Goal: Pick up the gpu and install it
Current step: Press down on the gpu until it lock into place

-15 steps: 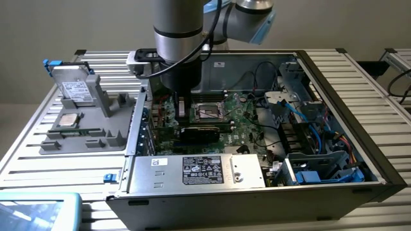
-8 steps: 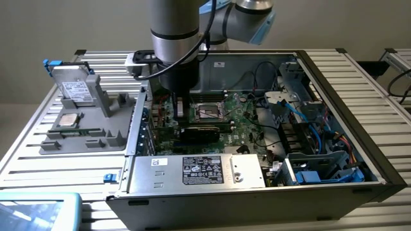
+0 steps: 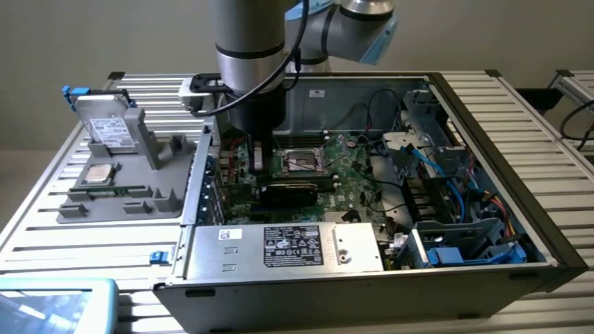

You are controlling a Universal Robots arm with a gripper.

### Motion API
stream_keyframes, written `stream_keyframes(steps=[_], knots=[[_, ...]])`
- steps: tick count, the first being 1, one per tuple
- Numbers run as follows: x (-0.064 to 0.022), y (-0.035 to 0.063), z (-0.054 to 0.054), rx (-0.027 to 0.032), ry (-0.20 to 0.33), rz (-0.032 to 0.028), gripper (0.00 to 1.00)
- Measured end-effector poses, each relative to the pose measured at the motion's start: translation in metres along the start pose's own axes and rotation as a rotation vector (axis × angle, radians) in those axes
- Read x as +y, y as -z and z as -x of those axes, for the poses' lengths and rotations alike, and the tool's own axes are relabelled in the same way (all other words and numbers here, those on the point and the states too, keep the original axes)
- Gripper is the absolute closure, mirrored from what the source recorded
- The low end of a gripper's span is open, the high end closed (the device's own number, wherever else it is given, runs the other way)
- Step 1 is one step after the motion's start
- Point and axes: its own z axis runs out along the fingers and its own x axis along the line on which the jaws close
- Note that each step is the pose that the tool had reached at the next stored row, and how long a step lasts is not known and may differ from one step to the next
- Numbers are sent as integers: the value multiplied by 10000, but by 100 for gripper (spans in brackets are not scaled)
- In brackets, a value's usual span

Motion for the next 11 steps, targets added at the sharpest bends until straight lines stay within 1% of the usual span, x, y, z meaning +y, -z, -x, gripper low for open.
stream_keyframes(steps=[5,8,9,10,11], knots=[[5,-42,0,4,-74,1,88],[7,-65,-1,20,-110,9,88],[7,-75,0,17,-122,8,88],[7,-88,2,-1,-134,-2,88],[7,-91,1,2,-143,-1,88]])
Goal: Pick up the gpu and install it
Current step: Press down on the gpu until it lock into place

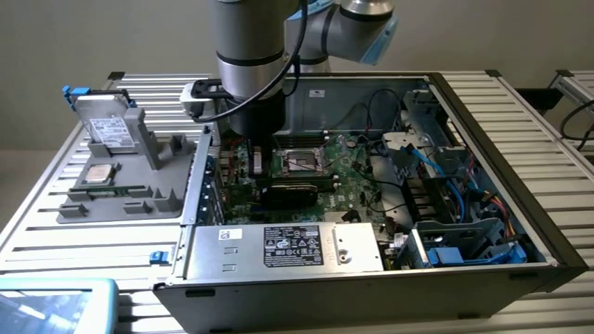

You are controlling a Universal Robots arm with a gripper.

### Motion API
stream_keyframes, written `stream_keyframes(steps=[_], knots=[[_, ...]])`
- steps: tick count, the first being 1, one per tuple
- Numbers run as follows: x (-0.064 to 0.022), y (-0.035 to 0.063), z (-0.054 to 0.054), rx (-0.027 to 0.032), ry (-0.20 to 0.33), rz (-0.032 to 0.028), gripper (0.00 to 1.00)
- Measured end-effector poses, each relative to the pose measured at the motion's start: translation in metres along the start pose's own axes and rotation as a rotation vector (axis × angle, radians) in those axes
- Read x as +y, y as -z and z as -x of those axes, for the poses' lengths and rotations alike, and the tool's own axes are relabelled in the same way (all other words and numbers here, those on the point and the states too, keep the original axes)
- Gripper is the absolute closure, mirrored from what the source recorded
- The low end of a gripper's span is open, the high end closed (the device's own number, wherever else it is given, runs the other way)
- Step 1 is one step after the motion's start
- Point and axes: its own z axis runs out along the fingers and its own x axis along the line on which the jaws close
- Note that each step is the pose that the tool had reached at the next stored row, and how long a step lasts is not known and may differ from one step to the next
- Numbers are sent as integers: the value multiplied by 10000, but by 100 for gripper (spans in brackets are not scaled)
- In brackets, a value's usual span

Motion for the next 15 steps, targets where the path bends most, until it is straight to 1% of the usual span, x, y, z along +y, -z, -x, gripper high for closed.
stream_keyframes(steps=[2,3,4,6,8,11,12,14,15], knots=[[1,15,0,-1,-19,6,88],[-1,58,0,-9,-33,5,88],[-6,108,-1,2,-42,18,88],[-29,189,-2,5,-41,53,88],[-91,224,0,8,-41,130,88],[-200,230,3,20,-38,253,88],[-243,229,5,21,-38,283,88],[-327,214,7,23,-36,317,88],[-360,198,8,22,-36,323,88]])
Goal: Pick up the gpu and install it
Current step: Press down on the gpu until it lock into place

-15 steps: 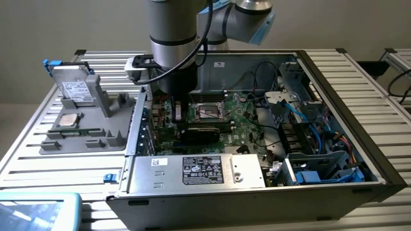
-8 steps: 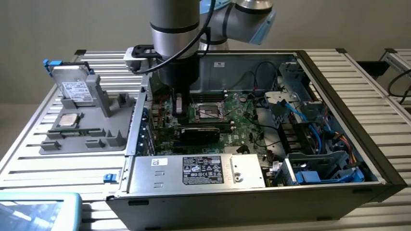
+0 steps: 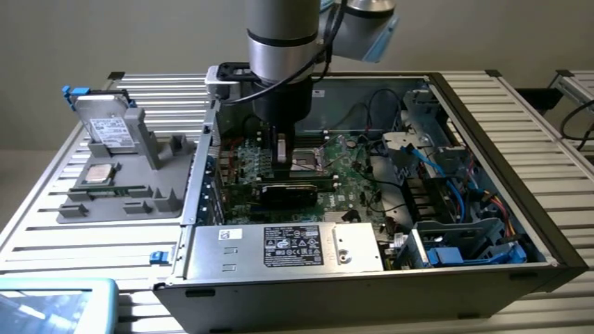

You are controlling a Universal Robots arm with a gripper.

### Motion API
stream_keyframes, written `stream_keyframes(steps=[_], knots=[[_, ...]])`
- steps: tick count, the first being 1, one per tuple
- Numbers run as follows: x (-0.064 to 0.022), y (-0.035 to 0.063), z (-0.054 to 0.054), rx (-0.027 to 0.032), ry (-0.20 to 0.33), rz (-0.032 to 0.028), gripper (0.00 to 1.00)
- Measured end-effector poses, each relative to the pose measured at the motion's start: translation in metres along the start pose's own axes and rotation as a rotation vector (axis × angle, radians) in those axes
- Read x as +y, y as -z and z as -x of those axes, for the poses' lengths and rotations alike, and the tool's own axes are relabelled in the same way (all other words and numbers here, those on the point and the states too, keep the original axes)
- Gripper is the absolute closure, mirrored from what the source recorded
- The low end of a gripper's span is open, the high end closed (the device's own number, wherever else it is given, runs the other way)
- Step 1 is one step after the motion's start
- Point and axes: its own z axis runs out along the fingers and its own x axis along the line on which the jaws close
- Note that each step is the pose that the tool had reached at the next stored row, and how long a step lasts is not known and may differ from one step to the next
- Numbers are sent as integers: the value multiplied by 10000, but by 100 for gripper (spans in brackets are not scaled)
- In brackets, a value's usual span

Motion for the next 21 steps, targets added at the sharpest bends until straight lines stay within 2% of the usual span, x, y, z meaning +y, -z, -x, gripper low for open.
stream_keyframes(steps=[3,5,7,11,15,16,21], knots=[[-11,-52,-12,2,0,35,88],[-12,-81,-20,5,0,98,88],[-11,-114,-22,7,0,135,88],[-13,-179,-20,7,2,153,88],[-13,-196,-21,13,2,156,88],[-12,-175,-20,1,3,151,88],[-6,57,-24,6,2,153,88]])
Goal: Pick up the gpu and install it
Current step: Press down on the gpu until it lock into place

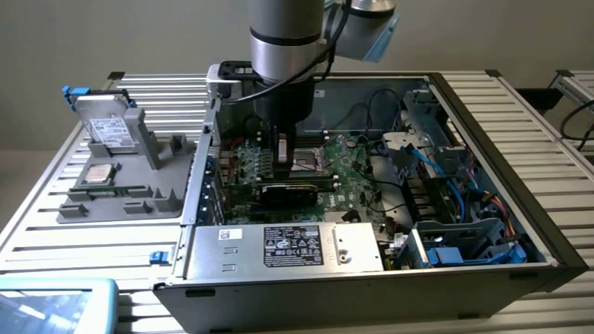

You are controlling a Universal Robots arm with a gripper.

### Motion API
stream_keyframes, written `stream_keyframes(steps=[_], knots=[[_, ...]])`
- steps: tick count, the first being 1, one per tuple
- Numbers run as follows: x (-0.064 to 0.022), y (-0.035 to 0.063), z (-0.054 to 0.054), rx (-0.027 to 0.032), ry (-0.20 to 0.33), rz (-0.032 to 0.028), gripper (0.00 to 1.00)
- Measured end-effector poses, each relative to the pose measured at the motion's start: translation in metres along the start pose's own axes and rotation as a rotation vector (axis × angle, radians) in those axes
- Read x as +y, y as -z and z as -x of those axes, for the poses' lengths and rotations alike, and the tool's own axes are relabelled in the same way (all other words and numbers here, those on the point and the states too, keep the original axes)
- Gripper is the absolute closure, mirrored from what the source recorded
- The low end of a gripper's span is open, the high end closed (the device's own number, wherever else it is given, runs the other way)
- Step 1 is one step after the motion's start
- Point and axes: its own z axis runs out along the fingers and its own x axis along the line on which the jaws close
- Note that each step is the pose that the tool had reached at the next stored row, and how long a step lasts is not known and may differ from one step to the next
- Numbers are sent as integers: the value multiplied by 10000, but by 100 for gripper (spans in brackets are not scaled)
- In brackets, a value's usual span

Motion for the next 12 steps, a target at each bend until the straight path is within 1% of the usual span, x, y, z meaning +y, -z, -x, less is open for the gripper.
stream_keyframes(steps=[1,2,12], knots=[[2,45,-1,3,0,1,88],[2,63,-1,2,0,4,88],[2,63,-1,6,3,112,88]])
